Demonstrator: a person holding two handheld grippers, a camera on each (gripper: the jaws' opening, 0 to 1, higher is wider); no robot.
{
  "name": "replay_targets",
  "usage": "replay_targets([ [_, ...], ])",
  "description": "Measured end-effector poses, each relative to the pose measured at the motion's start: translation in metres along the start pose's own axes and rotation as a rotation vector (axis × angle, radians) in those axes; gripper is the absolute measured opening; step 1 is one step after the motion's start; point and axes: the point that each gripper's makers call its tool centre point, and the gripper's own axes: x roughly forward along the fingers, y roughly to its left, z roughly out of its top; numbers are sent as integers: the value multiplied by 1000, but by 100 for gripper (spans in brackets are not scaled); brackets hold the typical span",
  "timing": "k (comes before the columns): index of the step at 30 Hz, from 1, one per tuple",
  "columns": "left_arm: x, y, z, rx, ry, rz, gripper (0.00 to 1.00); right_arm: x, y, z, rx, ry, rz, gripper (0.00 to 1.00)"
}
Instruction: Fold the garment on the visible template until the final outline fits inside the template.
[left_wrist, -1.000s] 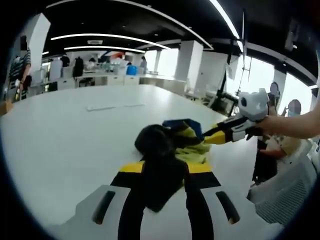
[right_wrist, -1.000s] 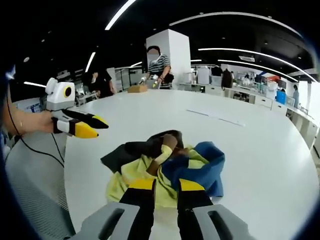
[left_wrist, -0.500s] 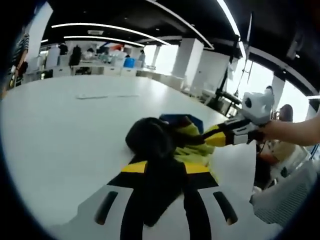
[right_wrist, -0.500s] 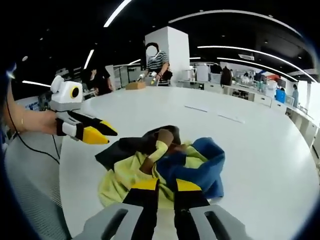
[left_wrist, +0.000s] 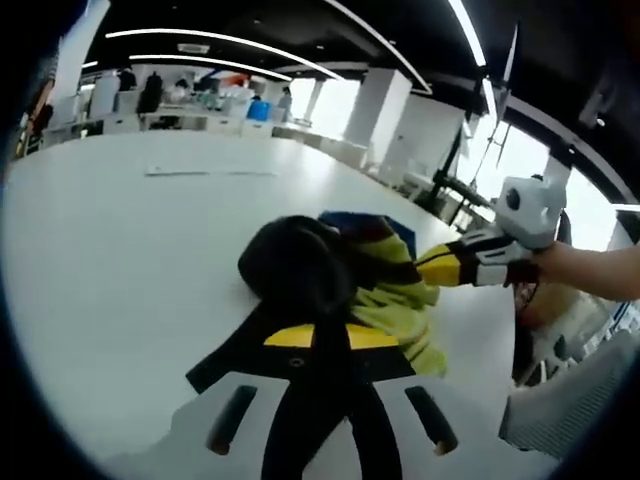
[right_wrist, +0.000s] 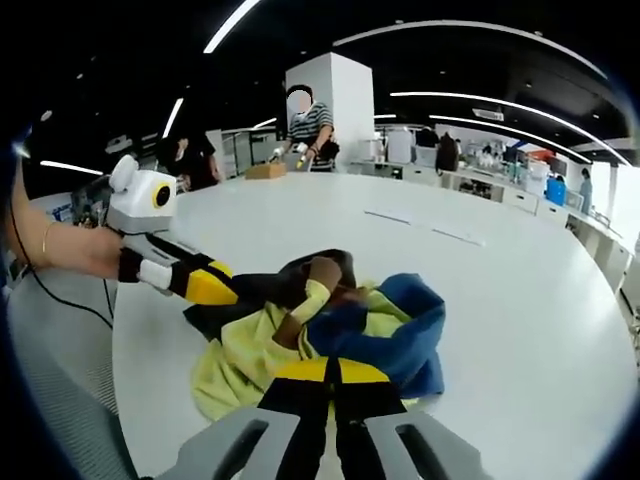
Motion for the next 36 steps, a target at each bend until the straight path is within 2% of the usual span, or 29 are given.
replay_targets([
  [3,0,2,-1,-5,3,1,0,-1,0,2,-5,-7,-2,0],
  [11,-9,6,5,-22,-13,8,0,-9,3,12,13,-50,3,0],
  [17,-25,6,22,-47,-60,12,0,-18,3,25,25,-77,-2,0],
  [19,-31,4,31,-32,-84,14,0,-22,2,29,17,-86,-9,0],
  [29,-58,5,58,67,-113,83,0,-40,-8,63,-35,-154,-62,0],
  [36,-78,11,82,87,-151,117,0,-52,-25,86,-85,-185,-126,0],
])
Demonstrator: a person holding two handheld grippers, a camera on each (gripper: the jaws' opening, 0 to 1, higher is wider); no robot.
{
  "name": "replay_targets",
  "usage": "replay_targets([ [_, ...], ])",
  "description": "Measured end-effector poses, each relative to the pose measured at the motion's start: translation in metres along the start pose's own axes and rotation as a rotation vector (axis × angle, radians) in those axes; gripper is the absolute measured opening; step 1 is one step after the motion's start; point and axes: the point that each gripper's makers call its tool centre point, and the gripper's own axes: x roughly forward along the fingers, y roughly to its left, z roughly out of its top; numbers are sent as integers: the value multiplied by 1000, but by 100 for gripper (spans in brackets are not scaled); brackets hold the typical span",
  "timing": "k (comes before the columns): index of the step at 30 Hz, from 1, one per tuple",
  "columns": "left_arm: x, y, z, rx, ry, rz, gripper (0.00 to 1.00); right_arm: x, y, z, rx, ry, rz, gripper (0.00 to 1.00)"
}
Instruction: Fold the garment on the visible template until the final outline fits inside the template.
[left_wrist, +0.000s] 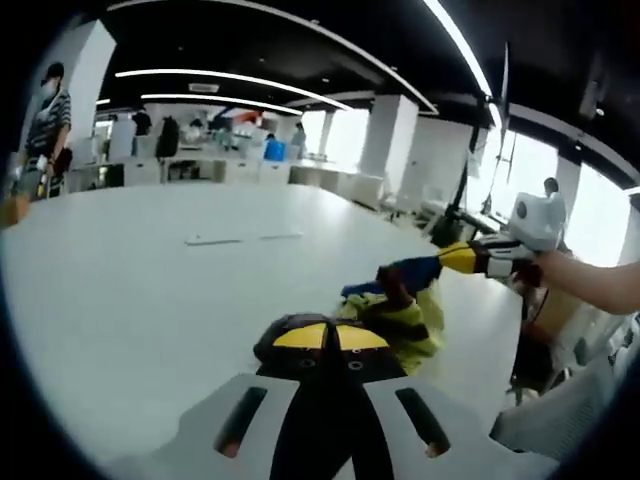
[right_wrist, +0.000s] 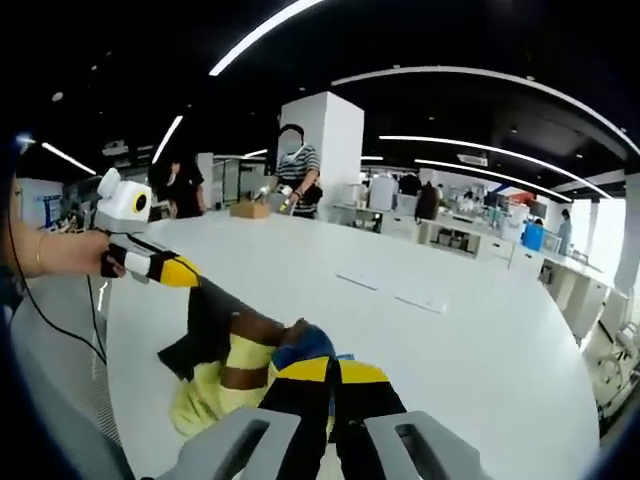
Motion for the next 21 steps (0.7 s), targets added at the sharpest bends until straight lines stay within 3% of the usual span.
replay_targets([
  [10,-17,23,30,3,-71,55,0,2,-25,24,-62,-18,-52,0],
  [21,-17,66,56,-7,-109,157,0,28,-61,48,-71,-29,-111,0],
])
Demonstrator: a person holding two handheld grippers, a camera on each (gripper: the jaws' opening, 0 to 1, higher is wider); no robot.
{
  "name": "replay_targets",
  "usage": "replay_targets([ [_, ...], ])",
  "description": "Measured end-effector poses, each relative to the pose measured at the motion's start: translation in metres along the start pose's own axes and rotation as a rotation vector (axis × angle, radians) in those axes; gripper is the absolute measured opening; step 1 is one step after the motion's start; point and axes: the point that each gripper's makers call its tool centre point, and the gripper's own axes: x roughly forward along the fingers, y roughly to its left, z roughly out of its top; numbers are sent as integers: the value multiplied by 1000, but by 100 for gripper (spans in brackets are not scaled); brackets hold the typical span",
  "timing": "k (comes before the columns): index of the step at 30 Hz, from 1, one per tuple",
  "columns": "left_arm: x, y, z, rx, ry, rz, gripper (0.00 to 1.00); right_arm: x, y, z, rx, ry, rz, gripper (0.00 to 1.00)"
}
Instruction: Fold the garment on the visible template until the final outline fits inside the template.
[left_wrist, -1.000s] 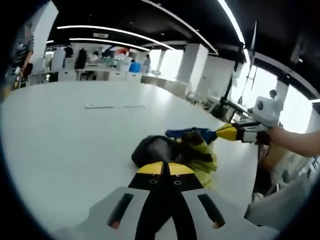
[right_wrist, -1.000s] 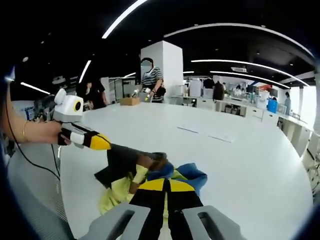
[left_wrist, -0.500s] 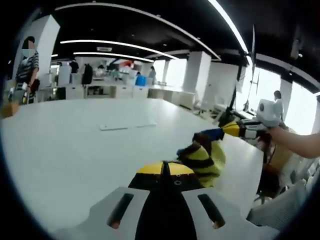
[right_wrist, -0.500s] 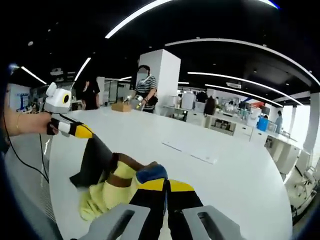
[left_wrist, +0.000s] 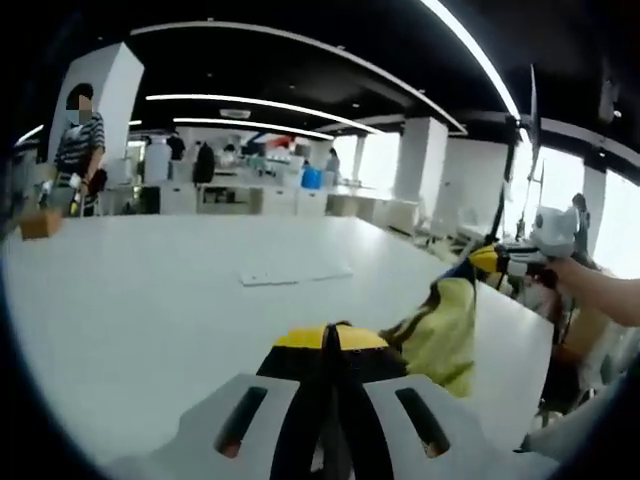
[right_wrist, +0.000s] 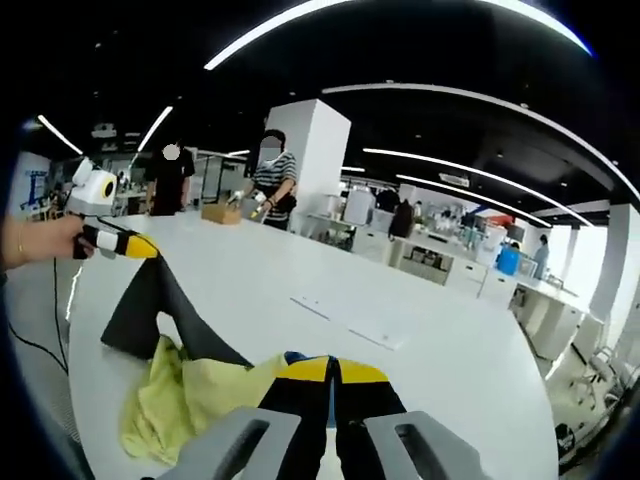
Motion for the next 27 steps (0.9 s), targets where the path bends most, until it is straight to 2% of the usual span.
replay_targets([
  [4,6,15,4,6,-3,34,0,14,-11,5,-6,2,-16,0],
  [10,16,41,7,-21,-15,82,0,33,-29,-2,29,28,-49,0],
  [15,26,65,6,-33,-17,131,0,55,-50,-20,92,85,-84,0],
  [20,41,90,1,-79,-16,169,0,77,-63,-41,116,134,-117,0],
  [24,53,106,-8,-46,6,210,0,96,-69,-59,161,160,-139,0],
  [25,55,111,-9,-37,-5,221,0,101,-71,-64,178,167,-146,0],
  [27,60,121,-13,-62,-8,240,0,110,-71,-78,265,189,-160,0],
])
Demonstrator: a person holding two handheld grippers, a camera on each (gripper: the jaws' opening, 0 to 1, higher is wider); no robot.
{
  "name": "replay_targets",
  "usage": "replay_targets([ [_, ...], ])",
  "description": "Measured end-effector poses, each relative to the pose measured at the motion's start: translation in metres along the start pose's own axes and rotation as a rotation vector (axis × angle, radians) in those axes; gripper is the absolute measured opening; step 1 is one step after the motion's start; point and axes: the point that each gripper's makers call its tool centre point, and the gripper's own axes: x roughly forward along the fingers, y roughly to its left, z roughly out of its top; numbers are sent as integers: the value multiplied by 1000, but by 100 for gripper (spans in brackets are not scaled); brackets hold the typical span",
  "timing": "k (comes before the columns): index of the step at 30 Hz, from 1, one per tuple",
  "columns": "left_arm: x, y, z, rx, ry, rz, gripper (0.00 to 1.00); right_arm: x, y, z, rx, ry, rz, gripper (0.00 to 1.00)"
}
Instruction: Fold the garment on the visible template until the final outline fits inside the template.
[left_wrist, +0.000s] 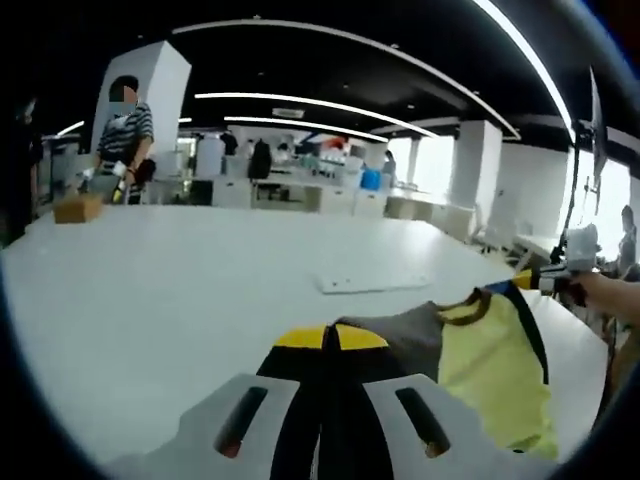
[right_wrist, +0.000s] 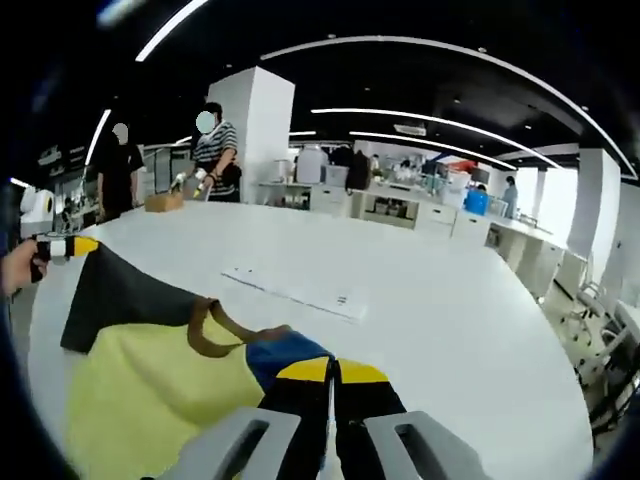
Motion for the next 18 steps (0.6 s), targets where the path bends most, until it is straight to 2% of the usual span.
replay_targets([
  [2,7,4,-5,-28,2,-6,0,11,-4,-4,2,0,-3,0],
  [6,20,15,-17,-7,38,14,0,32,-9,-15,21,19,-17,0],
  [9,28,21,-25,-22,56,22,0,44,-11,-24,61,41,-38,0],
  [13,37,32,-42,-2,111,59,0,53,-10,-38,63,86,-50,0],
  [15,38,42,-49,45,146,105,0,56,-10,-44,51,108,-53,0],
  [16,39,42,-53,65,163,105,0,57,-9,-46,47,117,-52,0],
  [18,43,43,-56,52,166,102,0,58,-9,-48,26,122,-55,0],
])
